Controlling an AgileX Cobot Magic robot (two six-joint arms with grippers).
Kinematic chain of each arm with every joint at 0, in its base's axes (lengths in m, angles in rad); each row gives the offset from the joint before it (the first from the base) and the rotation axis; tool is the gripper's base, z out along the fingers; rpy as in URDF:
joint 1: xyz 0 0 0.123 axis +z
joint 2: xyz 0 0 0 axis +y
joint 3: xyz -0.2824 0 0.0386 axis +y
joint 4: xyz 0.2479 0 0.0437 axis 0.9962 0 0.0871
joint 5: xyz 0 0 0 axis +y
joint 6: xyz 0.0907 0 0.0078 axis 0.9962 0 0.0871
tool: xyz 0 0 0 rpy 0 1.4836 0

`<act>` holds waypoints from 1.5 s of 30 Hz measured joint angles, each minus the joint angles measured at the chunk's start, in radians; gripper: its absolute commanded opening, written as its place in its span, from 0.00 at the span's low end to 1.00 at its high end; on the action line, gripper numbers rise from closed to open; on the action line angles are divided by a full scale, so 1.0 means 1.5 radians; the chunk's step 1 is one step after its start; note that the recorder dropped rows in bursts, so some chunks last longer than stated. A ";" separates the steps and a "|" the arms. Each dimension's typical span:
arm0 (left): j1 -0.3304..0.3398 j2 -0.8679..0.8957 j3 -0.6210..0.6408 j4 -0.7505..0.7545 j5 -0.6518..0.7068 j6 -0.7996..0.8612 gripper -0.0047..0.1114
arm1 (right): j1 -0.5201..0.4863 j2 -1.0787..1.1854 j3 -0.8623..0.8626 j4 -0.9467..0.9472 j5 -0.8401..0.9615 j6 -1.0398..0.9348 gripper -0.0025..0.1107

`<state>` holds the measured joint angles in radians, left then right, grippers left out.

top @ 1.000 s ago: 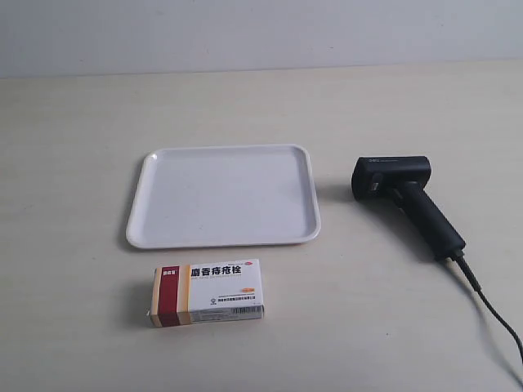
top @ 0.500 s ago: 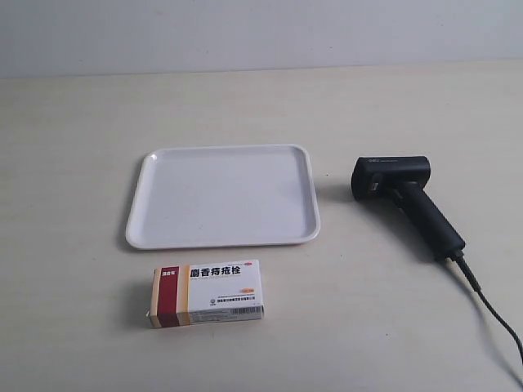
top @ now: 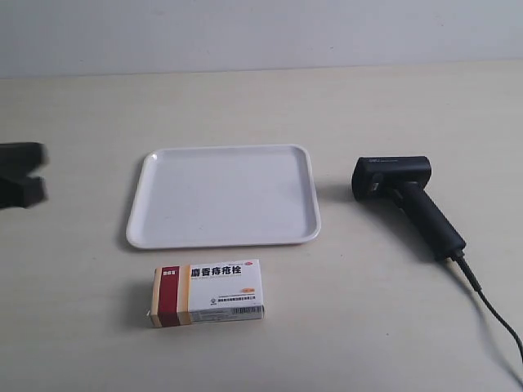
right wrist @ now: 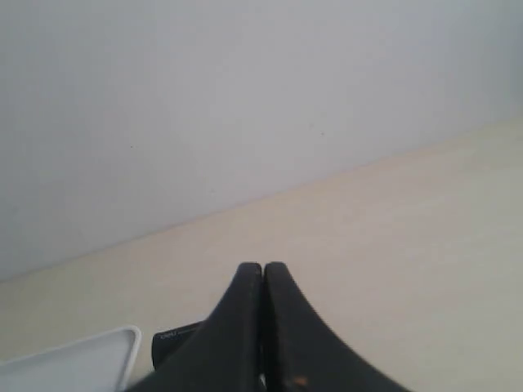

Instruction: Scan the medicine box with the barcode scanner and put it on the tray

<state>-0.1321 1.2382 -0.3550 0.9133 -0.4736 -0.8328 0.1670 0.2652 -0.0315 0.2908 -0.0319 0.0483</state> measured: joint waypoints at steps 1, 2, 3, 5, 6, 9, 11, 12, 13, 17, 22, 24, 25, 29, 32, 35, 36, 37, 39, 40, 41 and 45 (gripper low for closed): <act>-0.017 0.039 -0.021 0.102 -0.041 -0.043 0.04 | 0.000 0.016 0.000 0.000 -0.005 0.000 0.02; -0.039 0.082 -0.048 0.179 -0.087 -0.084 0.04 | 0.000 0.030 0.000 0.000 -0.010 0.001 0.02; -0.063 0.117 -0.070 0.233 -0.119 -0.111 0.04 | 0.000 0.042 0.000 0.002 -0.015 0.001 0.02; -0.113 0.165 -0.099 0.285 -0.134 -0.127 0.04 | 0.000 0.058 0.000 0.002 -0.018 0.001 0.02; -0.143 0.184 -0.109 0.301 -0.124 -0.119 0.04 | 0.000 0.064 0.000 0.002 -0.019 0.001 0.02; -0.237 0.218 -0.118 0.310 -0.097 -0.058 0.05 | 0.000 0.072 0.000 0.002 -0.022 -0.002 0.02; -0.284 0.225 -0.119 0.310 -0.091 -0.006 0.12 | 0.000 0.073 0.000 0.002 -0.023 -0.002 0.02; -0.303 0.226 -0.119 0.310 -0.081 0.016 0.19 | 0.000 0.073 0.000 0.002 -0.023 -0.002 0.02; -0.316 0.230 -0.120 0.310 -0.063 0.031 0.25 | 0.000 0.073 0.000 0.002 -0.023 -0.003 0.02; -0.326 0.249 -0.120 0.297 -0.013 0.049 0.62 | 0.000 0.073 0.000 0.002 -0.025 -0.006 0.02; -0.326 0.290 -0.120 0.293 0.001 0.096 0.94 | 0.000 0.073 0.000 0.002 -0.025 -0.007 0.02; -0.326 0.309 -0.121 0.293 0.008 0.130 0.93 | 0.000 0.073 0.000 0.002 -0.026 -0.007 0.02; -0.326 0.318 -0.123 0.293 0.011 0.139 0.91 | 0.000 0.073 0.000 0.002 -0.026 -0.007 0.02; -0.326 0.359 -0.138 0.287 0.025 0.172 0.74 | 0.000 0.073 0.000 0.002 -0.026 -0.007 0.02; -0.326 0.386 -0.153 0.282 0.030 0.178 0.48 | 0.000 0.073 0.000 0.002 -0.026 -0.007 0.02; -0.326 0.393 -0.164 0.279 0.029 0.181 0.09 | 0.000 0.073 0.000 0.002 -0.026 -0.007 0.02; -0.326 0.392 -0.169 0.279 0.029 0.183 0.05 | 0.000 0.073 0.000 0.002 -0.026 -0.008 0.02; -0.326 0.390 -0.170 0.278 0.029 0.183 0.05 | 0.000 0.074 0.000 0.002 -0.027 -0.008 0.02; -0.326 0.377 -0.176 0.285 0.029 0.184 0.04 | 0.000 0.090 -0.006 0.002 -0.031 -0.008 0.02; -0.326 0.367 -0.180 0.294 0.029 0.184 0.04 | 0.000 0.103 -0.013 -0.001 -0.026 -0.008 0.02; -0.325 0.356 -0.184 0.305 0.029 0.184 0.04 | 0.001 0.124 -0.024 -0.006 -0.020 -0.008 0.02; -0.279 0.324 -0.213 0.351 -0.022 0.179 0.04 | 0.043 0.278 -0.084 -0.022 -0.006 -0.010 0.03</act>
<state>-0.5501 1.7243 -0.6740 1.4392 -0.5062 -0.5649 0.2313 0.6822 -0.1572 0.2583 -0.0402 0.0334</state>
